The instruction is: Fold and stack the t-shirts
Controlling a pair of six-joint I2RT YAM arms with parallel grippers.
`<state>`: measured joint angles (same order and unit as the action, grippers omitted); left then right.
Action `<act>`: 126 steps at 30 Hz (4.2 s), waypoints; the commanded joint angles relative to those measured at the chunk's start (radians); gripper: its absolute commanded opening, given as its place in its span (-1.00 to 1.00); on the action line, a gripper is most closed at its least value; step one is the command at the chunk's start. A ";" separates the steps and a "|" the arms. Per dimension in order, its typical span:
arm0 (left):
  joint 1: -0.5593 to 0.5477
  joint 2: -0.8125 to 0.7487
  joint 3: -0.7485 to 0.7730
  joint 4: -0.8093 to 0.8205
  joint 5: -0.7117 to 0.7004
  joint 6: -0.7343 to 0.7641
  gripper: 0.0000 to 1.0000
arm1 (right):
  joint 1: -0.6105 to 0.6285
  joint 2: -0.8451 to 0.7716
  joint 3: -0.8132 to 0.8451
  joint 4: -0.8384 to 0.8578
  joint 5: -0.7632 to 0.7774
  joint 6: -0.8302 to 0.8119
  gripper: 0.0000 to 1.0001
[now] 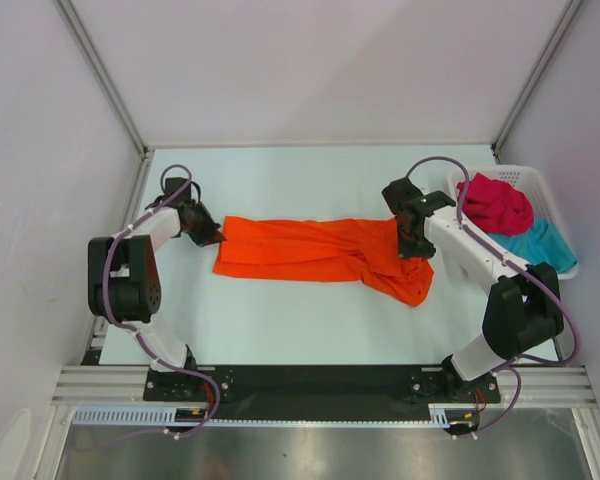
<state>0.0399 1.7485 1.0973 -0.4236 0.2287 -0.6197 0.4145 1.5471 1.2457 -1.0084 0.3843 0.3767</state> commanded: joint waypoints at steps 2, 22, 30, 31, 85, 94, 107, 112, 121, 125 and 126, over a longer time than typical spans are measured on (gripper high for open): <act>0.043 -0.058 0.033 -0.021 -0.035 0.017 -0.99 | -0.016 -0.025 0.017 0.030 -0.005 -0.025 -0.24; 0.075 -0.103 0.099 -0.070 -0.026 0.023 -0.97 | -0.025 0.007 0.006 0.063 -0.033 -0.030 -0.24; 0.089 -0.129 0.092 -0.099 -0.057 0.043 -0.98 | -0.028 0.007 -0.005 0.082 -0.045 -0.041 -0.24; 0.091 -0.133 0.095 -0.106 -0.057 0.046 -0.96 | -0.028 0.010 0.000 0.082 -0.048 -0.042 -0.23; 0.089 -0.109 -0.068 -0.050 -0.083 0.044 -1.00 | -0.037 0.007 -0.038 0.110 -0.074 -0.051 -0.25; 0.169 -0.178 -0.056 -0.092 -0.091 0.064 -0.99 | -0.039 0.016 -0.019 0.119 -0.087 -0.061 -0.24; 0.179 -0.152 -0.073 -0.083 -0.051 0.077 -0.85 | -0.043 0.033 0.007 0.120 -0.093 -0.065 -0.23; 0.179 -0.150 -0.070 -0.084 -0.042 0.078 -0.16 | -0.043 0.050 0.023 0.128 -0.107 -0.065 -0.23; 0.179 -0.198 -0.063 -0.099 -0.074 0.068 0.11 | -0.014 0.117 0.015 0.192 -0.209 -0.042 -0.20; 0.176 -0.199 -0.076 -0.083 -0.058 0.063 0.11 | -0.014 0.146 -0.023 0.264 -0.327 -0.021 -0.18; 0.175 -0.199 -0.077 -0.080 -0.057 0.063 0.11 | -0.019 0.162 -0.023 0.280 -0.341 -0.019 -0.17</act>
<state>0.2127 1.5970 1.0264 -0.5259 0.1604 -0.5495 0.3958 1.6760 1.2316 -0.8162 0.1608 0.3325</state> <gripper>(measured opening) 0.557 0.407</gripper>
